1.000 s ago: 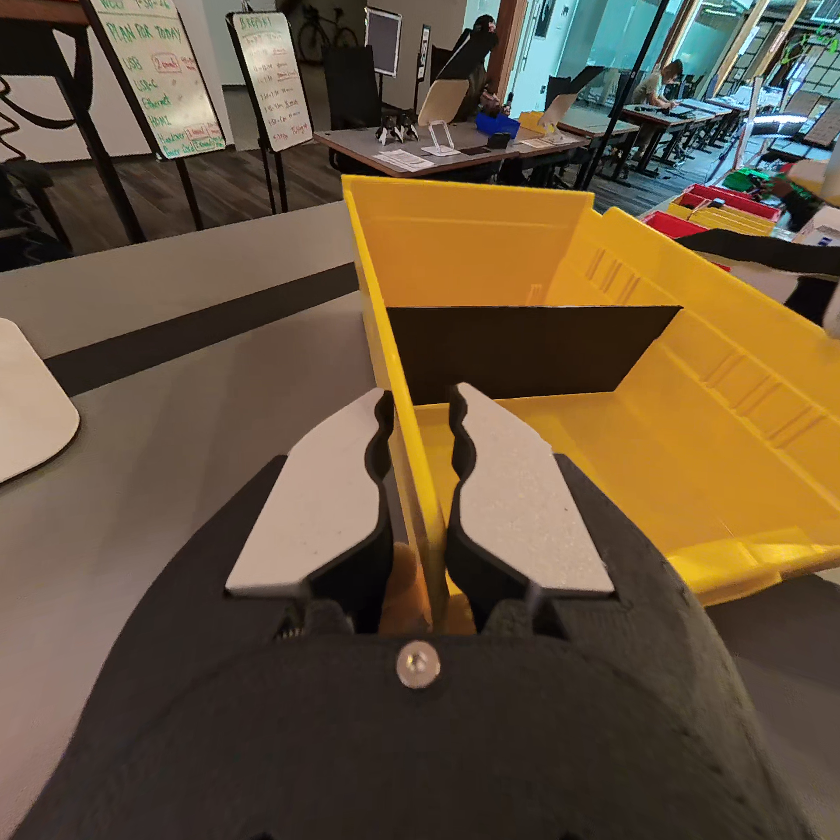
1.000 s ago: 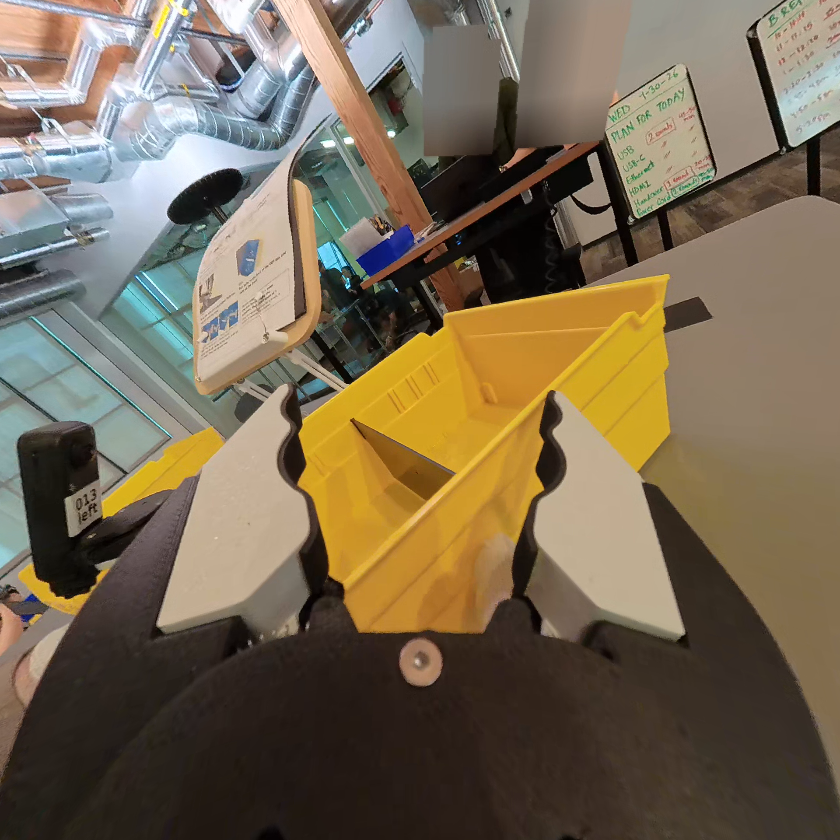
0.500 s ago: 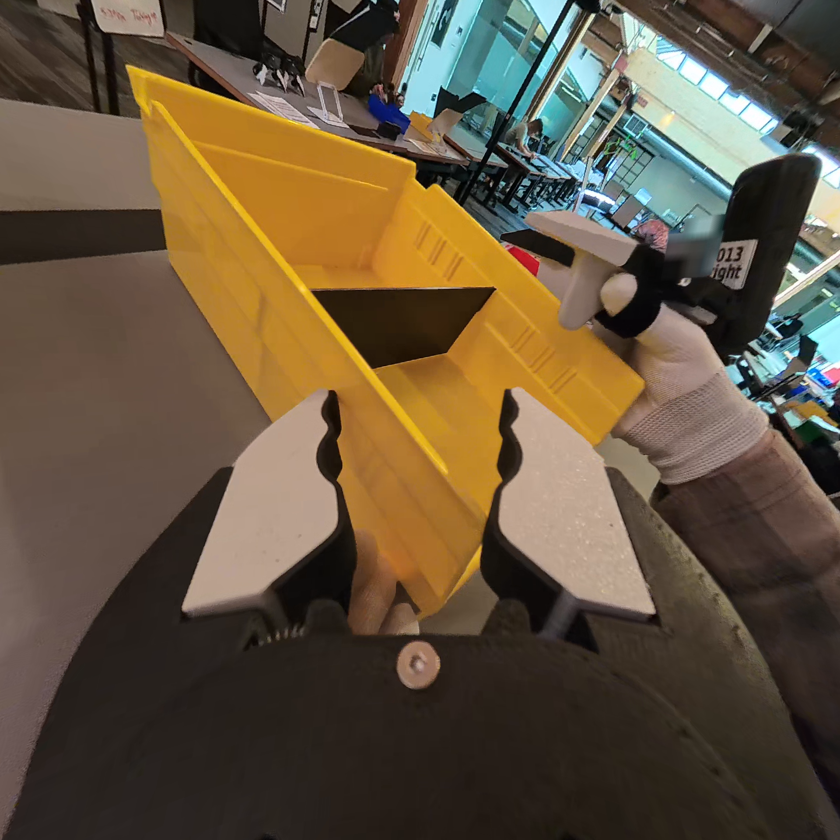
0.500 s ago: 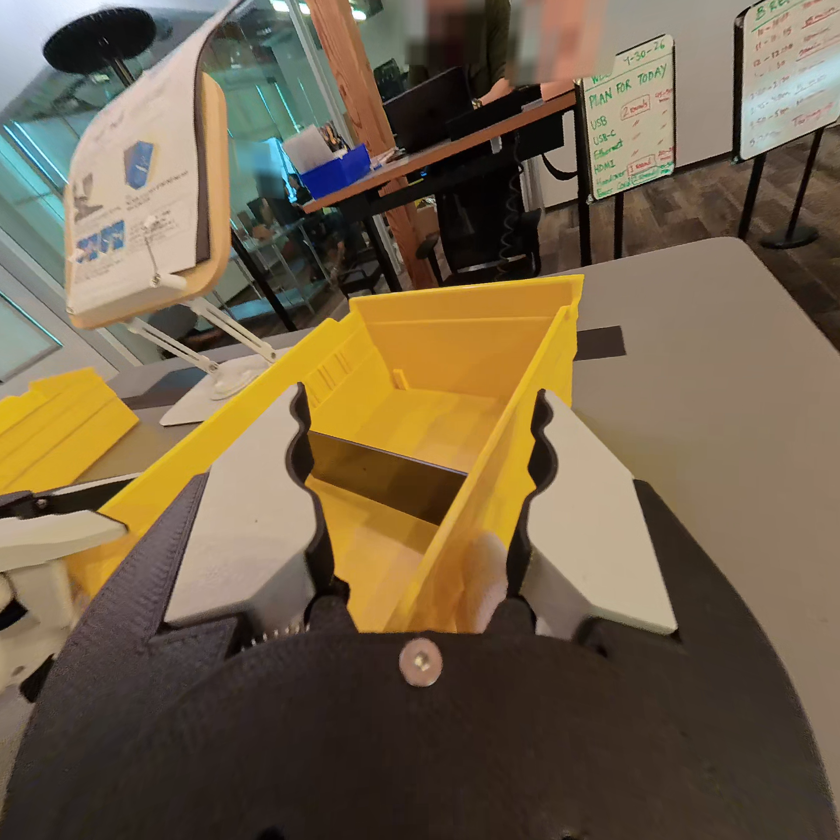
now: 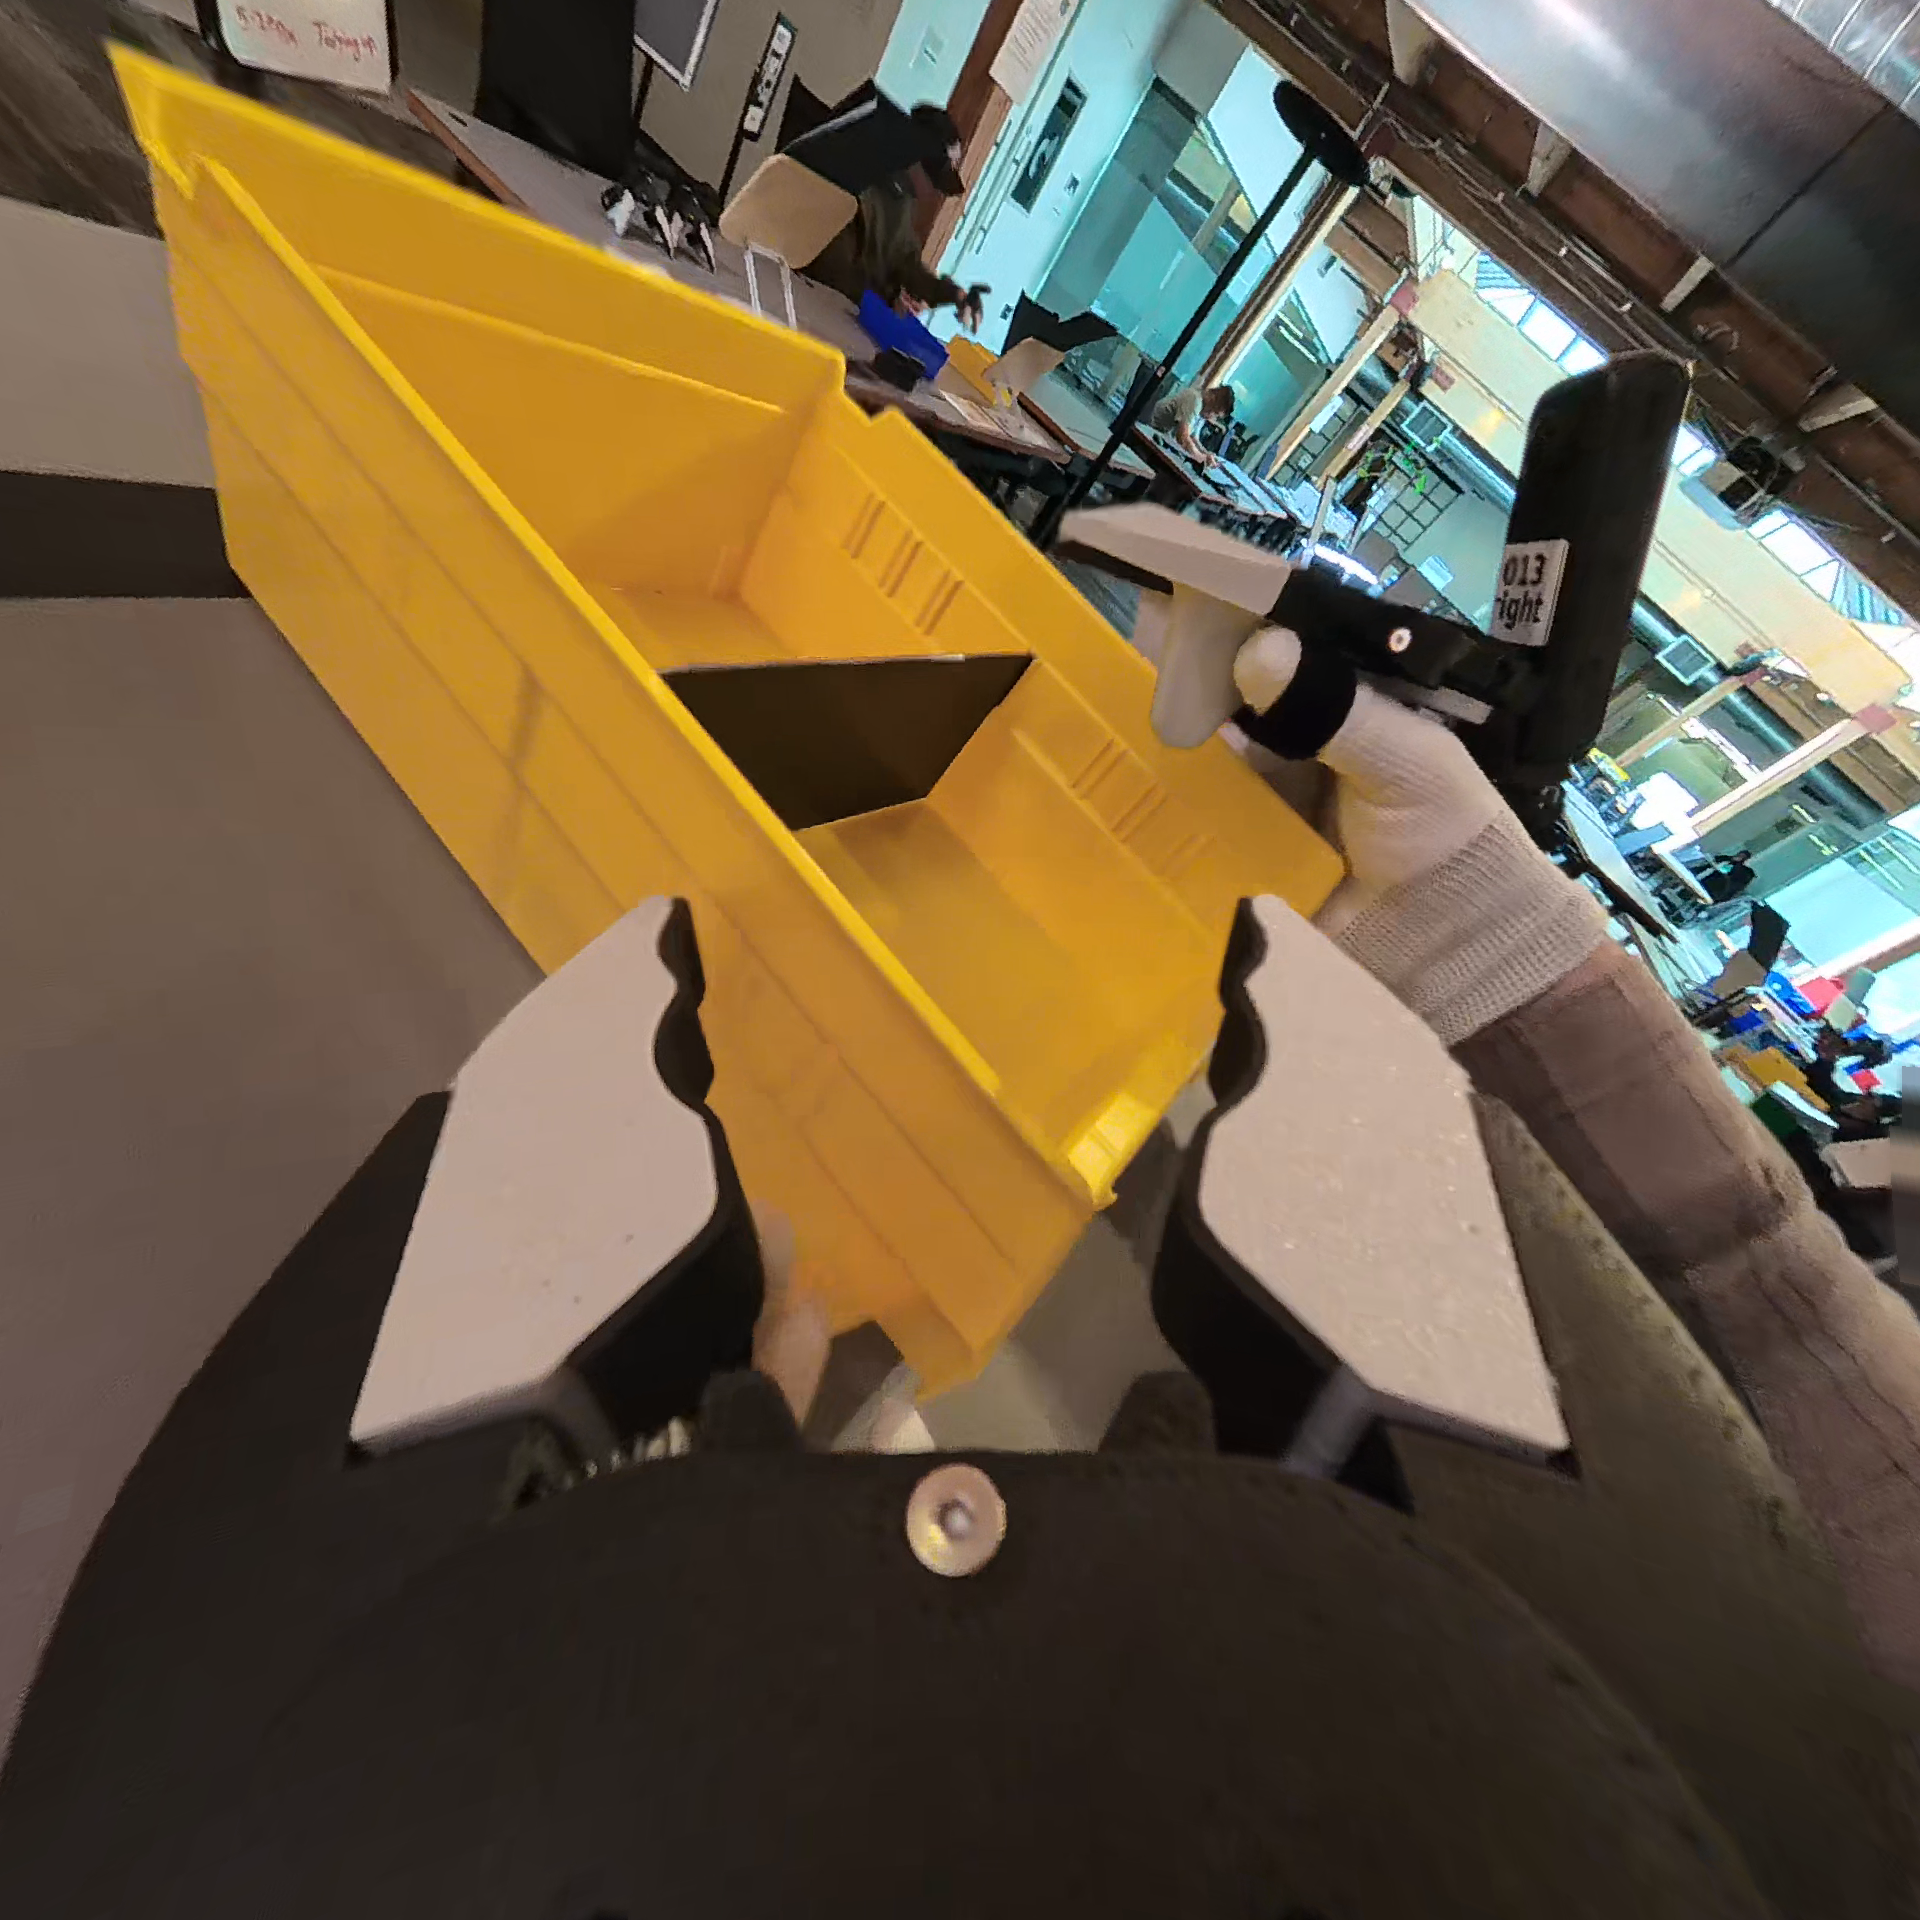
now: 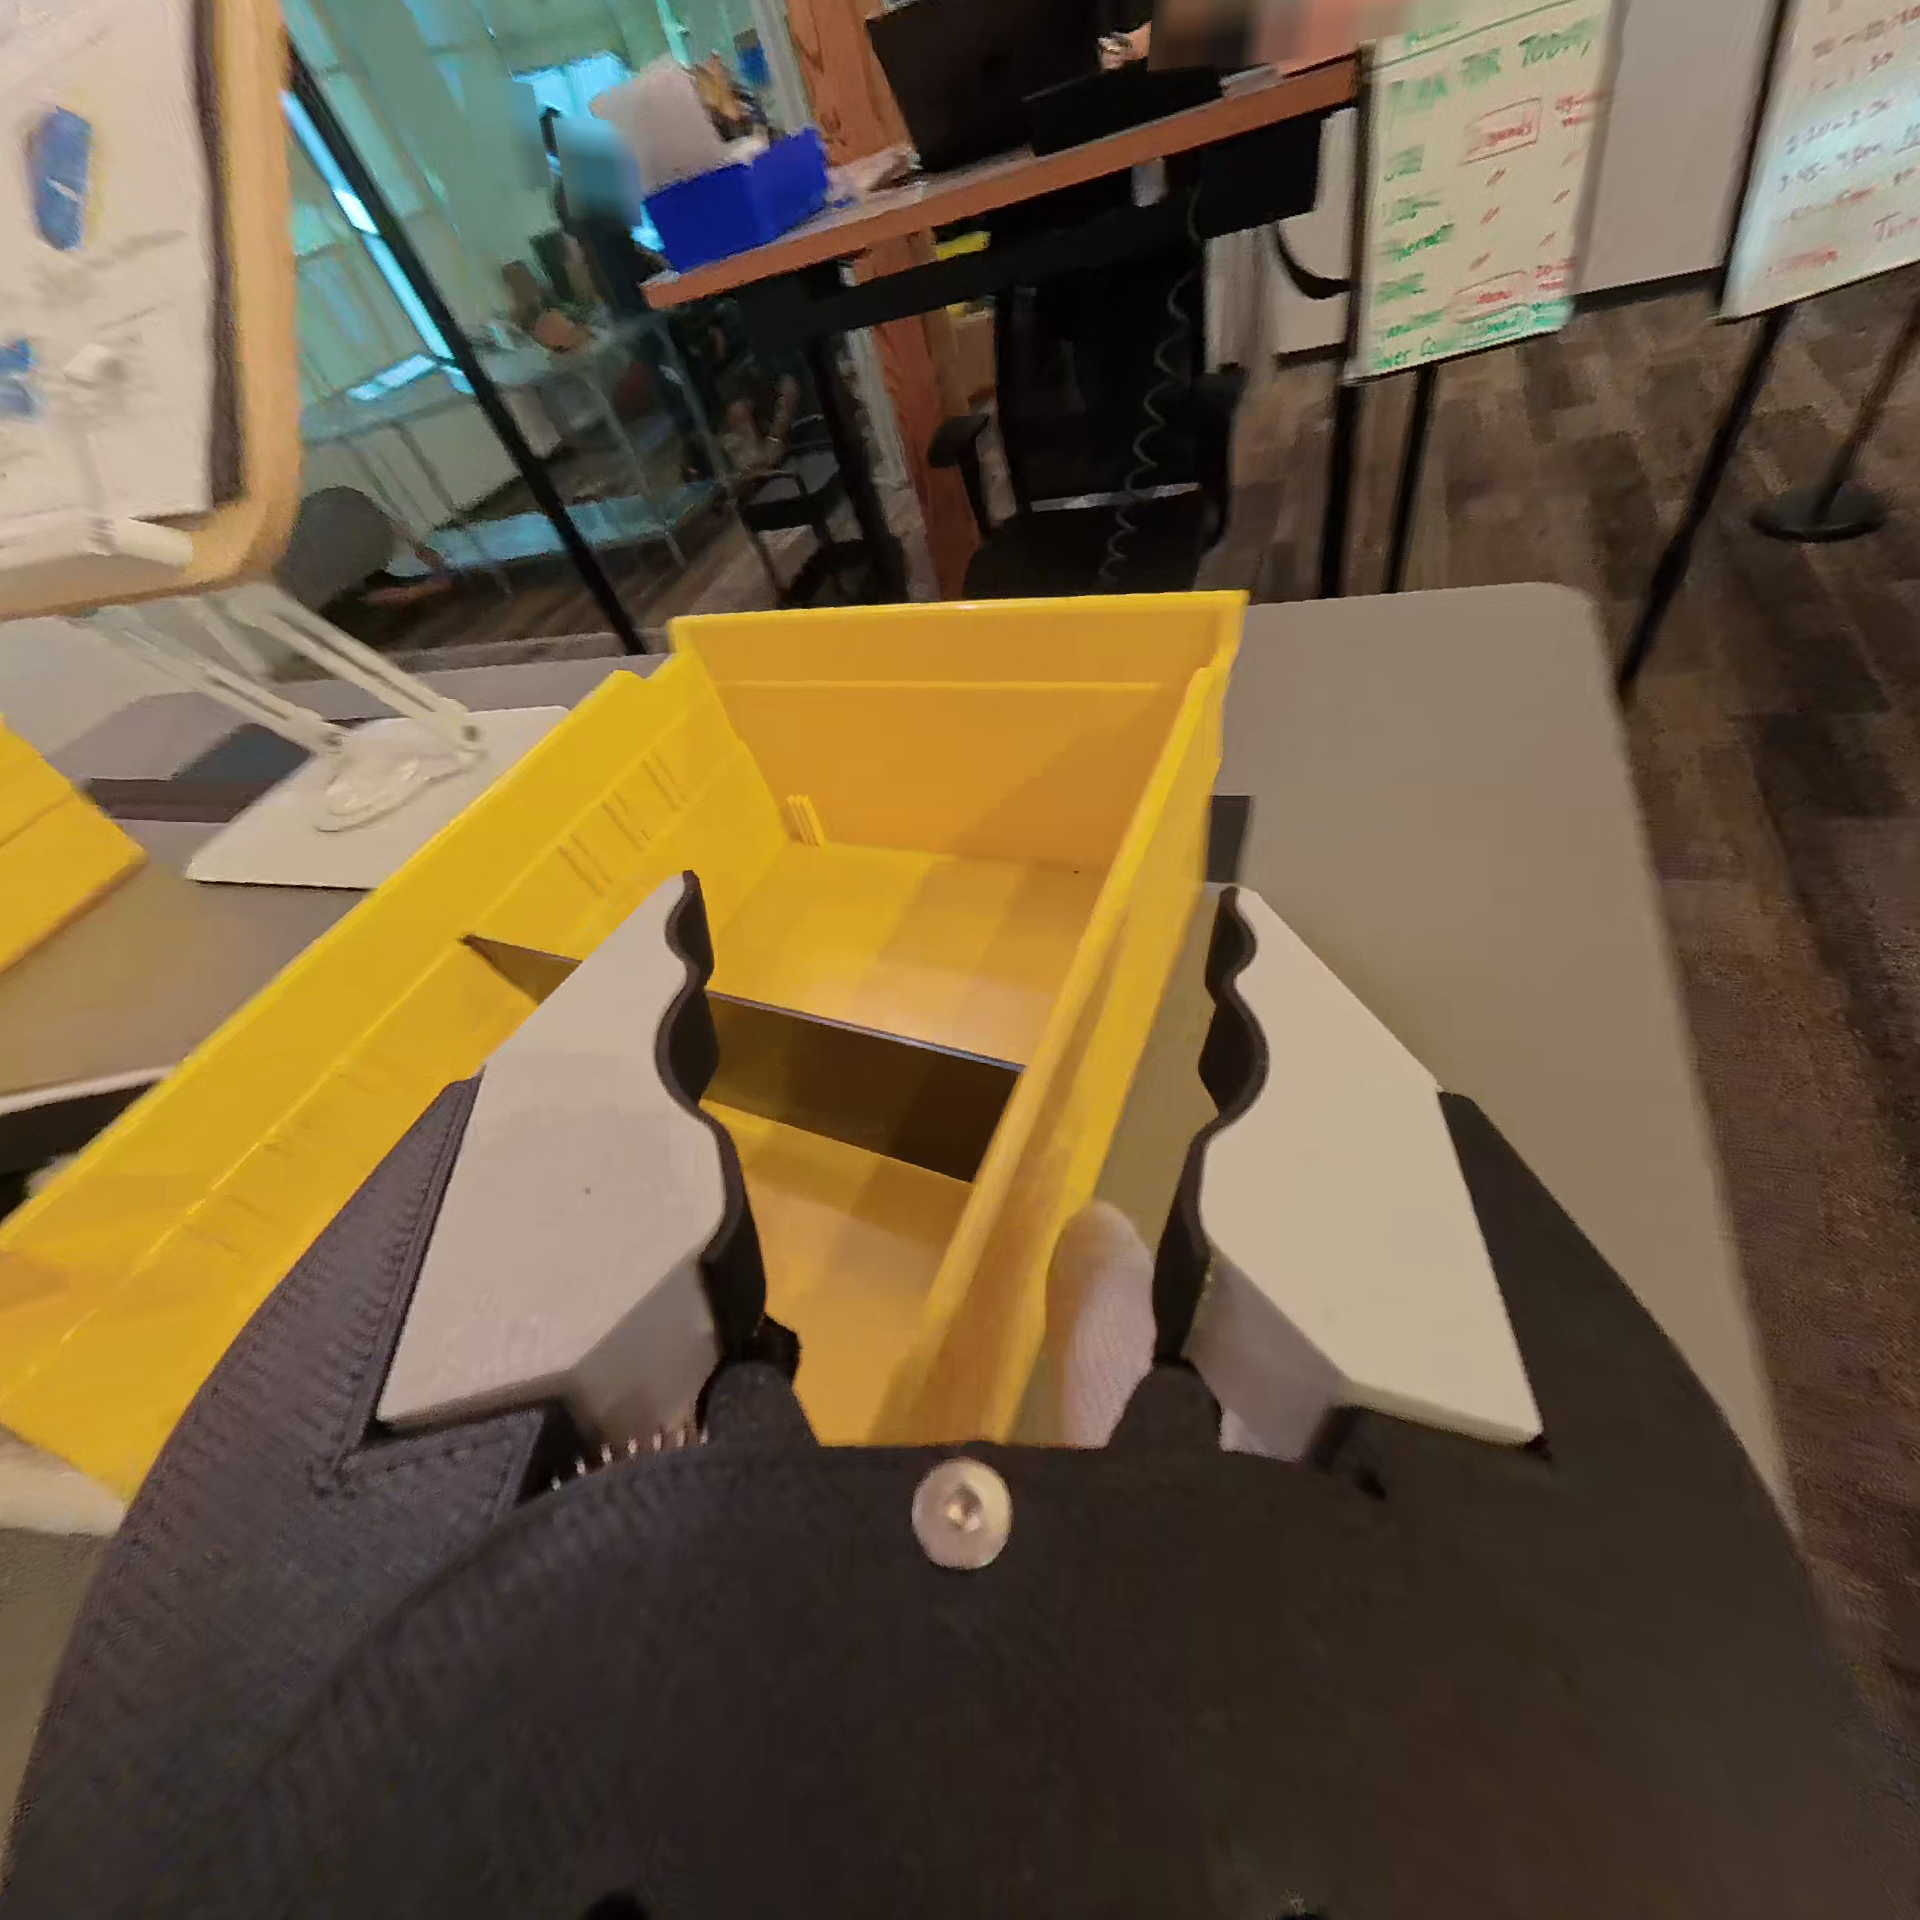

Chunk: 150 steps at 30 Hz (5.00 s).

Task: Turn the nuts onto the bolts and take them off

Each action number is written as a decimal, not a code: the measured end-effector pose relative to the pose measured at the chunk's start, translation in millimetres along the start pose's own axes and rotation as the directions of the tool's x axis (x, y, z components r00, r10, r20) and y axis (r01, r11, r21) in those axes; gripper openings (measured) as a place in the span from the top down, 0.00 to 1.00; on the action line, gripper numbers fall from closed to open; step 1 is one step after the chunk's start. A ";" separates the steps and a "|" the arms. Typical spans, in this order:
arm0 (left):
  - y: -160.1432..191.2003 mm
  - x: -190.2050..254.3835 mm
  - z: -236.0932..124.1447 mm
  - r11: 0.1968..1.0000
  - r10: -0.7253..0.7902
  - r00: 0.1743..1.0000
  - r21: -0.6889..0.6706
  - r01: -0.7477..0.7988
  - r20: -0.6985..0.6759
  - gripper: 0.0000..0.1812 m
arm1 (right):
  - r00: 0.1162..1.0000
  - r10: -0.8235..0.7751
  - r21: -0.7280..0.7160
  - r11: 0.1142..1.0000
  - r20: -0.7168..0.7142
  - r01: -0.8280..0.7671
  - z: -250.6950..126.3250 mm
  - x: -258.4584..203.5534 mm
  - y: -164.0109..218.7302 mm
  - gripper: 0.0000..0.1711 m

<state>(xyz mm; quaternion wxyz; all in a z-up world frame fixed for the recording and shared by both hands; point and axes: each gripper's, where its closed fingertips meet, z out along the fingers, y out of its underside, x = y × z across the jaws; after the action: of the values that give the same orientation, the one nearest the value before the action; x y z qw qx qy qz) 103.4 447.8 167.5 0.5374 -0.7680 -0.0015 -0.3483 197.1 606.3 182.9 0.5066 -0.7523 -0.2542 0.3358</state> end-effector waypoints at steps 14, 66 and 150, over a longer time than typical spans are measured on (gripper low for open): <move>-162.3 -63.5 -281.6 0.816 0.380 0.820 0.263 -0.515 0.427 0.52 | 0.882 -0.455 0.355 0.810 -0.124 0.468 -76.7 -207.3 -159.6 0.54; -18.8 -370.3 -504.4 0.603 0.505 0.618 -0.759 0.246 0.602 0.85 | 0.841 -0.424 0.382 0.878 0.337 0.289 73.3 -421.7 -110.7 0.68; -114.2 -60.0 -290.9 0.844 0.532 0.818 0.066 -0.532 -0.219 0.87 | 0.315 -0.247 0.160 0.948 0.916 0.277 39.1 -529.1 -11.5 0.91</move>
<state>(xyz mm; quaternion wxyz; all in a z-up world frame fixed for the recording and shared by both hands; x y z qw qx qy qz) -140.3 277.9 281.6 0.6105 -0.6918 0.2744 -0.2709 -174.6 251.2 314.5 0.3121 -0.3868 -0.6169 0.6103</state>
